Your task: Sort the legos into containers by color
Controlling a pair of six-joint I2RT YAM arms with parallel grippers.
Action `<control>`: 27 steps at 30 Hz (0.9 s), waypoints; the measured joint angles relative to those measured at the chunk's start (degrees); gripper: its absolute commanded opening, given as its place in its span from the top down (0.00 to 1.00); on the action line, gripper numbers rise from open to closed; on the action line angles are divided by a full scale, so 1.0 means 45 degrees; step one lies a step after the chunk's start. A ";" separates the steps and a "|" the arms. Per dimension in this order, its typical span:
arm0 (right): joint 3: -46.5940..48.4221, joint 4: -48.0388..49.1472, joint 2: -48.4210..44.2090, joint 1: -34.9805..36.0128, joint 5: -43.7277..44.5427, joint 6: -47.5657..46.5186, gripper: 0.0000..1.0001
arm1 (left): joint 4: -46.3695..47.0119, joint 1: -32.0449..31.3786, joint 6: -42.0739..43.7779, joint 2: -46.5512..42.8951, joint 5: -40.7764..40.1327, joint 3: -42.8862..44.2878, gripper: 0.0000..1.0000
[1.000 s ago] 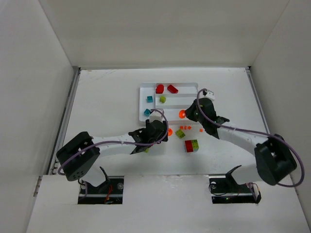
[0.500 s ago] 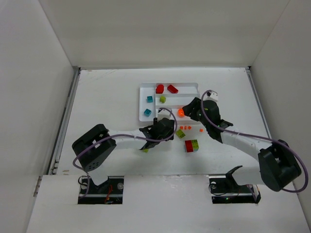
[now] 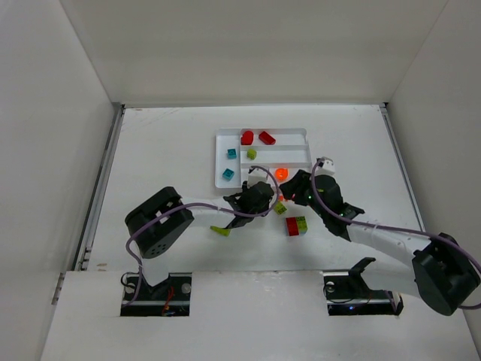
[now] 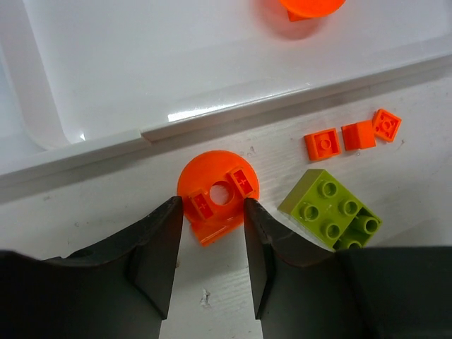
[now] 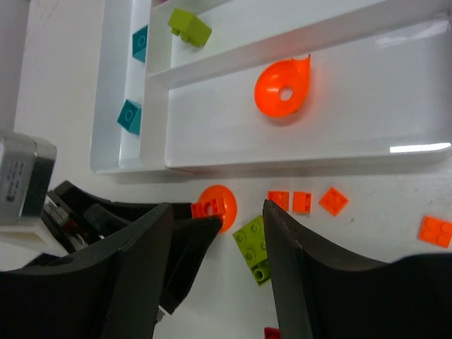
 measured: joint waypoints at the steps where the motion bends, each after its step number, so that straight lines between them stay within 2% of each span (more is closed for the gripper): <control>1: -0.0121 0.0005 -0.0058 0.0097 0.0000 0.0005 0.39 | 0.0010 -0.0005 0.0000 0.0029 -0.0063 0.0029 0.63; 7: -0.0767 -0.0024 -0.0219 0.0520 0.0068 0.0000 0.38 | 0.0015 -0.0005 0.0005 0.0141 -0.0311 0.0063 0.52; 16: -0.1297 -0.0063 -0.0457 0.0529 0.0204 0.0000 0.38 | 0.0146 -0.0005 0.0102 0.0554 -0.0539 0.0510 0.51; 27: -0.1409 -0.0058 -0.0583 0.0602 0.0253 0.0000 0.38 | 0.0364 -0.0019 0.0364 0.0617 -0.0646 0.0709 0.71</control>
